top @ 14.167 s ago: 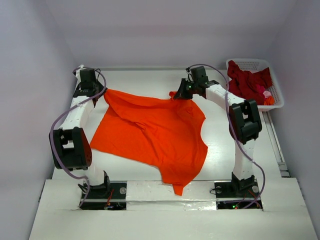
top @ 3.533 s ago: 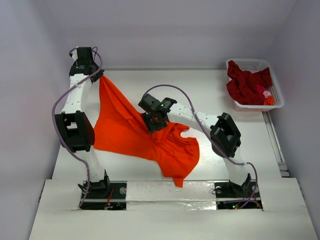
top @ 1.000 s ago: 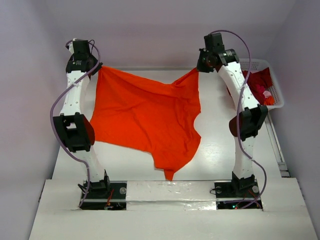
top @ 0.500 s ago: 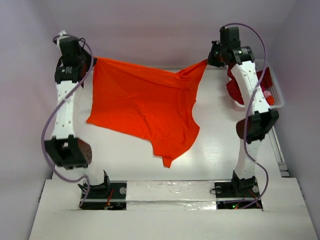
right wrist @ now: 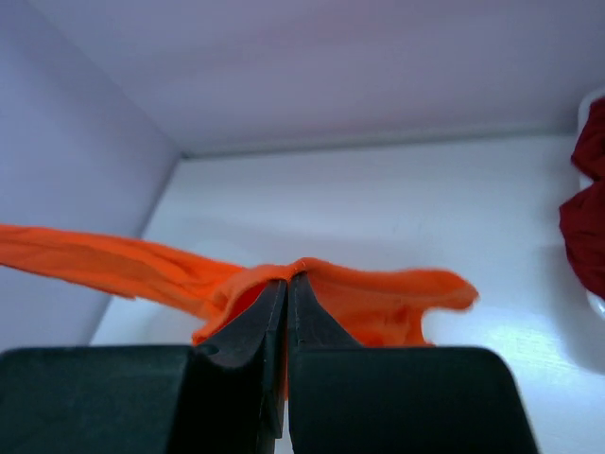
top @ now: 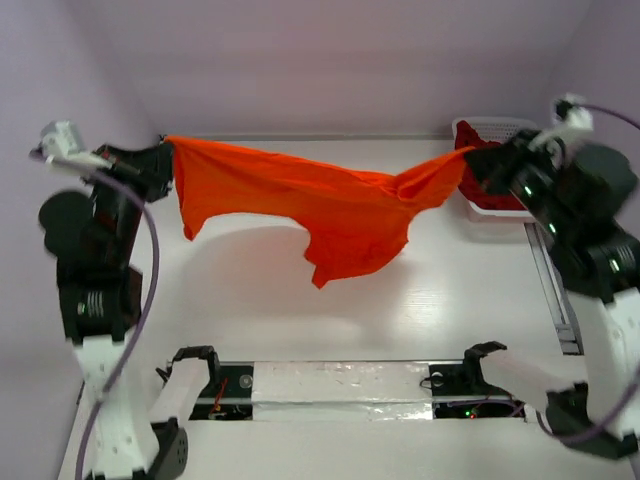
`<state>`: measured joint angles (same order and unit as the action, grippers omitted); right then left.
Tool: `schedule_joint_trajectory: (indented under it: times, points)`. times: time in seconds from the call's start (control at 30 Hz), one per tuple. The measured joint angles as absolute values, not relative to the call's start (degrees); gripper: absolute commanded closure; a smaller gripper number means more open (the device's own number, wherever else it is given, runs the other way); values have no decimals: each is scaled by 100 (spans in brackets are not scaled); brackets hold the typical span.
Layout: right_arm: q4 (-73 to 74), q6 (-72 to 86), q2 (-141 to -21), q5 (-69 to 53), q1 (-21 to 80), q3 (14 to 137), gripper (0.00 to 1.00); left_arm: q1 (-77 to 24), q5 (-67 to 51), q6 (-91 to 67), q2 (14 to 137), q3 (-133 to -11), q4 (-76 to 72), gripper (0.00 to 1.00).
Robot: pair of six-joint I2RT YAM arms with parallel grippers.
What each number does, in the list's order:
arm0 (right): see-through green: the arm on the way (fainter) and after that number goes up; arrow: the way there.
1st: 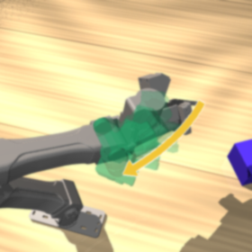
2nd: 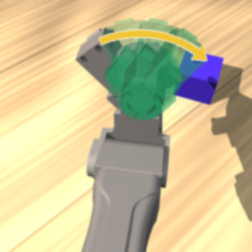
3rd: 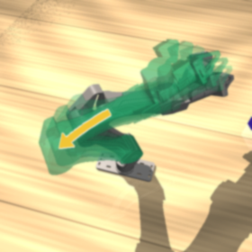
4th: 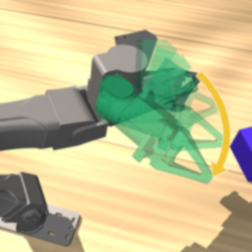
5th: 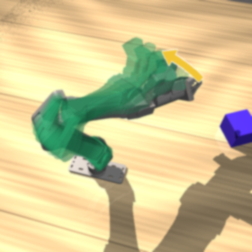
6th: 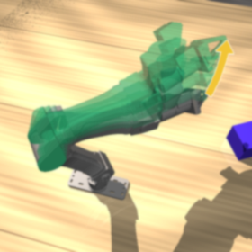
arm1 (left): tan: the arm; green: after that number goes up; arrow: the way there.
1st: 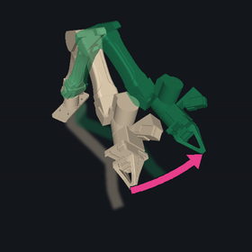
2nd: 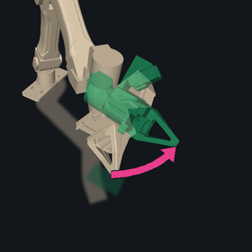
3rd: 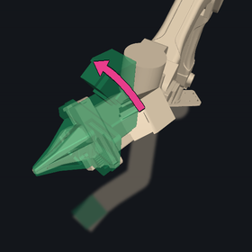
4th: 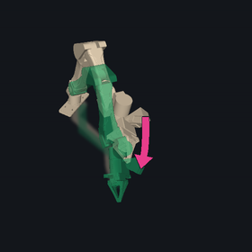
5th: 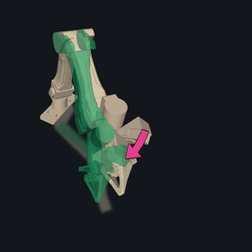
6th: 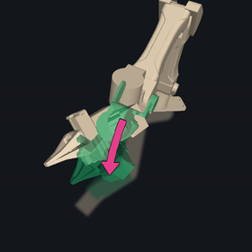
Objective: Fold and stack the t-shirts
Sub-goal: Flatten the tshirt out
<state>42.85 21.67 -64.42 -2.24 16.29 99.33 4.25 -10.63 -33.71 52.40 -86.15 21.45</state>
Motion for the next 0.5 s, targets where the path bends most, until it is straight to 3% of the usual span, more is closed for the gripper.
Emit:
schedule_joint_trajectory:
  times: [0.3,0.5]
  points:
    - [3524,2346,-2757,-893,1632,8195,100,425,-1645,-3551,2508,-7669,1890,100]
    - [3468,2423,-2152,-1439,1632,8086,100,425,-1872,-3868,2200,-7800,1933,100]
